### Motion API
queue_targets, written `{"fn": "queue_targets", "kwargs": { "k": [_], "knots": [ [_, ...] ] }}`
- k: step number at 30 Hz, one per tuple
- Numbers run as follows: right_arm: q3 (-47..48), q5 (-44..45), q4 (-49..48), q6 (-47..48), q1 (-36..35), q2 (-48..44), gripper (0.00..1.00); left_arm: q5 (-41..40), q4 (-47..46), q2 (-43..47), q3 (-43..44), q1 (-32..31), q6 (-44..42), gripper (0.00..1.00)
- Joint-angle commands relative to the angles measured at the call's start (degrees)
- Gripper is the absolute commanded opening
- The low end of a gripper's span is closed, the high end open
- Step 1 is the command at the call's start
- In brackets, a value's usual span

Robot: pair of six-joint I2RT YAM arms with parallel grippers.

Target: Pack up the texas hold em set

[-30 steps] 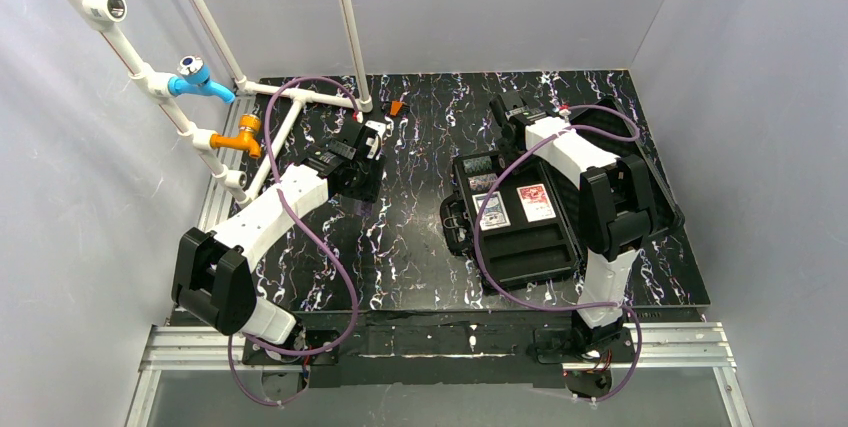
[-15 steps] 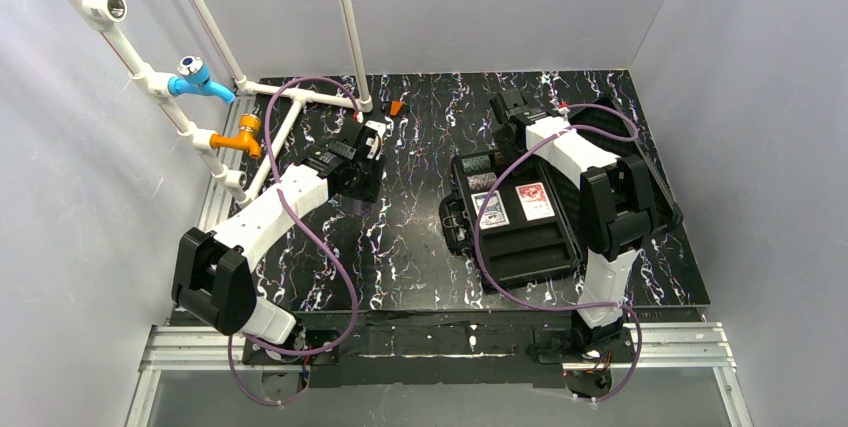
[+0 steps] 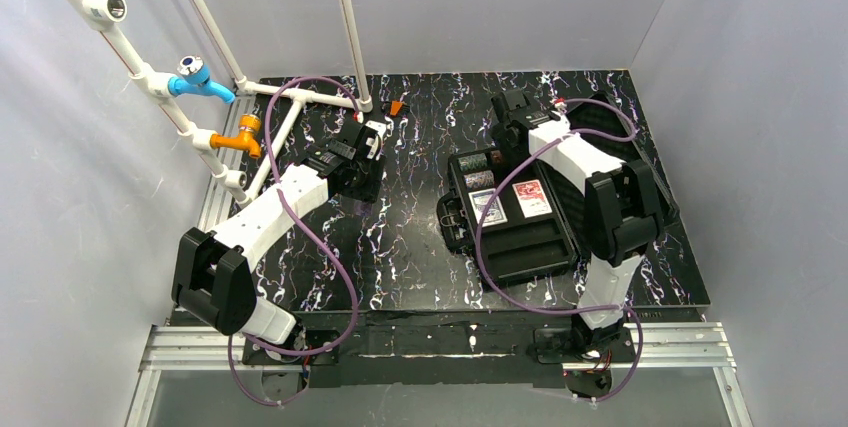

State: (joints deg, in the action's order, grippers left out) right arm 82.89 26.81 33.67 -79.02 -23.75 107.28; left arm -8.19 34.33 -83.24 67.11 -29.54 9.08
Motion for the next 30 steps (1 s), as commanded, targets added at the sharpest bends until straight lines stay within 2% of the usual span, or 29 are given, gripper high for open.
{"fn": "queue_targets", "kwargs": {
  "k": [1,3,5,8,15,23,30],
  "knots": [
    [-3.17,3.83,-4.27,7.46,-0.31,-6.04,0.79,-1.35,-0.34,1.11,0.98,-0.26,-0.56,0.0],
    [-4.67,5.11,-6.15,13.78,-0.18,-7.08,0.77,-1.31,-0.36,1.07,0.98,-0.26,-0.51,0.0],
    [-6.72,5.33,-9.57,20.54,0.37,-8.37,0.72,-1.22,-0.36,0.96,1.09,-0.27,-0.56,0.0],
    [-9.16,3.82,-16.34,32.48,1.25,-9.98,0.63,-1.3,-0.27,0.89,1.13,-0.26,-0.57,0.0],
    [-8.71,-1.94,-22.0,53.24,3.91,-9.29,0.45,-1.31,-0.21,0.55,1.09,-0.26,-0.64,0.0],
    [-4.73,-10.52,-19.05,66.22,7.76,-4.22,0.22,-1.14,-0.14,0.12,1.21,-0.26,-0.64,0.0],
    [-3.45,-19.85,-17.33,72.83,8.26,-0.46,0.18,-0.88,-0.06,-0.46,1.35,-0.26,-0.64,0.0]
  ]
}}
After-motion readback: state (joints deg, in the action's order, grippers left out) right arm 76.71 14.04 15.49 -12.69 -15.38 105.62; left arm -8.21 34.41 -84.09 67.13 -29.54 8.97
